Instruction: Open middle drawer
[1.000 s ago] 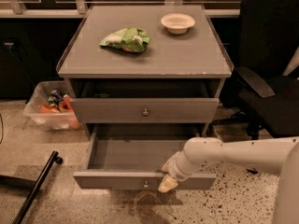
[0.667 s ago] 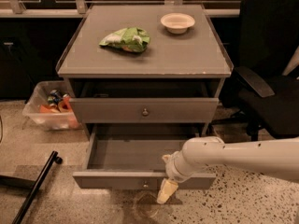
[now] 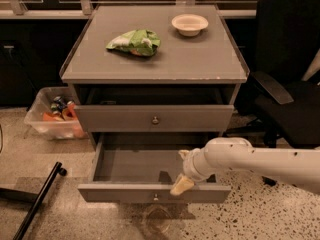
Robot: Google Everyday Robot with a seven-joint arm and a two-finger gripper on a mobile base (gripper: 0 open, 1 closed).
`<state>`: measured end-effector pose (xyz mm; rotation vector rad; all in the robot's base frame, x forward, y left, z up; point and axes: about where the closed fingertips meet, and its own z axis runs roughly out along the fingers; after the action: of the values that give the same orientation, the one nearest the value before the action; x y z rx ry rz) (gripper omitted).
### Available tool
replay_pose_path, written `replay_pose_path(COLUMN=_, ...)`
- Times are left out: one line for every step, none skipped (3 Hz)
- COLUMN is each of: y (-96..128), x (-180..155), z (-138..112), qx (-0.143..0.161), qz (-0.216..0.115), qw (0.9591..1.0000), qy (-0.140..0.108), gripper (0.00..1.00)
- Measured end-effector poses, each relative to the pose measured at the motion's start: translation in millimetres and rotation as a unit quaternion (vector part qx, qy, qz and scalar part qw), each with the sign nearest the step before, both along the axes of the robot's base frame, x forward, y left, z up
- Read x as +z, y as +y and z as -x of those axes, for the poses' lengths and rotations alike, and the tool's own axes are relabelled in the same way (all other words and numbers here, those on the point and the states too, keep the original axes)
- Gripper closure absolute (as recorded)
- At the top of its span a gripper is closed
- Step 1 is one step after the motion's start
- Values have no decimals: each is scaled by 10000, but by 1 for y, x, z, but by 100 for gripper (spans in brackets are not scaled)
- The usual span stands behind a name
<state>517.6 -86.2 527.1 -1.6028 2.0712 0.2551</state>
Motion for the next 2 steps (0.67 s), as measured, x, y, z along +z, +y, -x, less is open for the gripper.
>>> replay_pose_path(y=-15, x=17, z=-41, qx=-338, qz=-19, qw=9980, qy=-534, gripper=42)
replay_pose_path(y=-29, x=8, z=-71, qx=-494, qz=-85, qw=9960, qy=-733, gripper=65)
